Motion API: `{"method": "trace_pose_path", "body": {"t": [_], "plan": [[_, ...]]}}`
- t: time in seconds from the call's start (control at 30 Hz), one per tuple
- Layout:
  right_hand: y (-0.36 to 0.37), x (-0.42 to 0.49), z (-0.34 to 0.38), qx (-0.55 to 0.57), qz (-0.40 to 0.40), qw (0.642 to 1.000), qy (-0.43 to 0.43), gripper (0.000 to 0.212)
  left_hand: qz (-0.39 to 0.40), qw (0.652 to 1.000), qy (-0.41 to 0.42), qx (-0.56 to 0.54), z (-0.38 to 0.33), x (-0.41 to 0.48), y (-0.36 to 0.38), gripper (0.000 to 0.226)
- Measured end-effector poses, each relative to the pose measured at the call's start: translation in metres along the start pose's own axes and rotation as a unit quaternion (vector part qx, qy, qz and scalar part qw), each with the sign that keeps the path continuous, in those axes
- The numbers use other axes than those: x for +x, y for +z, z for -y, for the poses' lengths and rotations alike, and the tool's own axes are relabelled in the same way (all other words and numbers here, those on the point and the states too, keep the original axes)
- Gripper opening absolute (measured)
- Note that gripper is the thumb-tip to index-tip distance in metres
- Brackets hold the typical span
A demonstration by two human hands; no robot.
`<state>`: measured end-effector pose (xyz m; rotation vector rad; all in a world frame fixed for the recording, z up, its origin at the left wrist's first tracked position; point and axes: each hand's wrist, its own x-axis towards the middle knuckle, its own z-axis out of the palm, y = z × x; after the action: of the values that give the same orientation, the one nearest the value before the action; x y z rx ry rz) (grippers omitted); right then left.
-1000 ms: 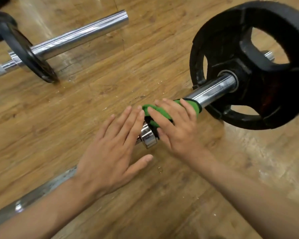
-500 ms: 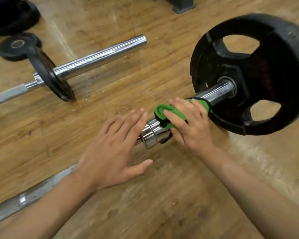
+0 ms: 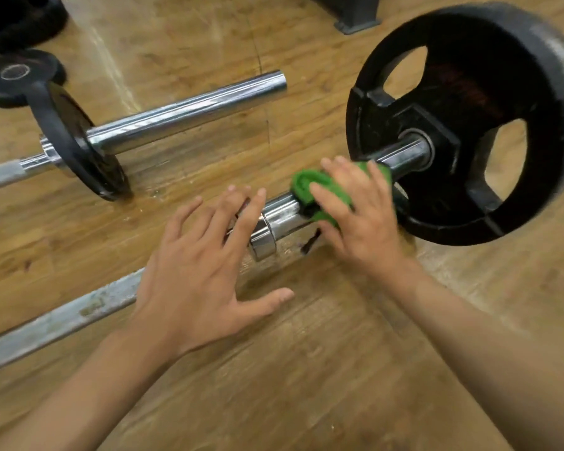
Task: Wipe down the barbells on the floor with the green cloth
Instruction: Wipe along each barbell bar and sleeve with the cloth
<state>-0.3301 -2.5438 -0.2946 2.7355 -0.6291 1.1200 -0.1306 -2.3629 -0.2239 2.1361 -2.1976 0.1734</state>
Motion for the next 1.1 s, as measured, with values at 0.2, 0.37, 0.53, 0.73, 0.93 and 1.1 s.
{"method": "trace_pose_path", "body": {"t": [0.2, 0.37, 0.53, 0.73, 0.93, 1.1], "plan": [[0.029, 0.033, 0.007, 0.058, -0.154, 0.930, 0.330, 0.048, -0.006, 0.999, -0.020, -0.031, 0.019, 0.017, 0.001, 0.106], [0.054, 0.033, 0.064, 0.040, -0.063, 0.994, 0.079, 0.039, -0.021, 0.999, -0.017, -0.023, 0.032, 0.028, 0.005, 0.108], [0.048, 0.030, -0.028, -0.010, -0.101, 0.988, 0.117, 0.047, -0.023, 0.998, -0.025, -0.044, 0.044, 0.033, 0.005, 0.108], [0.060, 0.064, 0.031, 0.053, -0.143, 0.944, 0.294, 0.047, -0.023, 0.998, -0.031, -0.052, 0.049, 0.040, 0.005, 0.109], [0.048, 0.043, -0.006, -0.009, -0.025, 1.000, -0.012, 0.043, -0.017, 0.997, -0.032, -0.068, 0.046, 0.037, 0.001, 0.112], [0.030, 0.053, -0.019, 0.016, -0.099, 0.947, 0.306, 0.042, -0.005, 0.997, -0.023, -0.070, 0.039, 0.030, -0.001, 0.115]]}}
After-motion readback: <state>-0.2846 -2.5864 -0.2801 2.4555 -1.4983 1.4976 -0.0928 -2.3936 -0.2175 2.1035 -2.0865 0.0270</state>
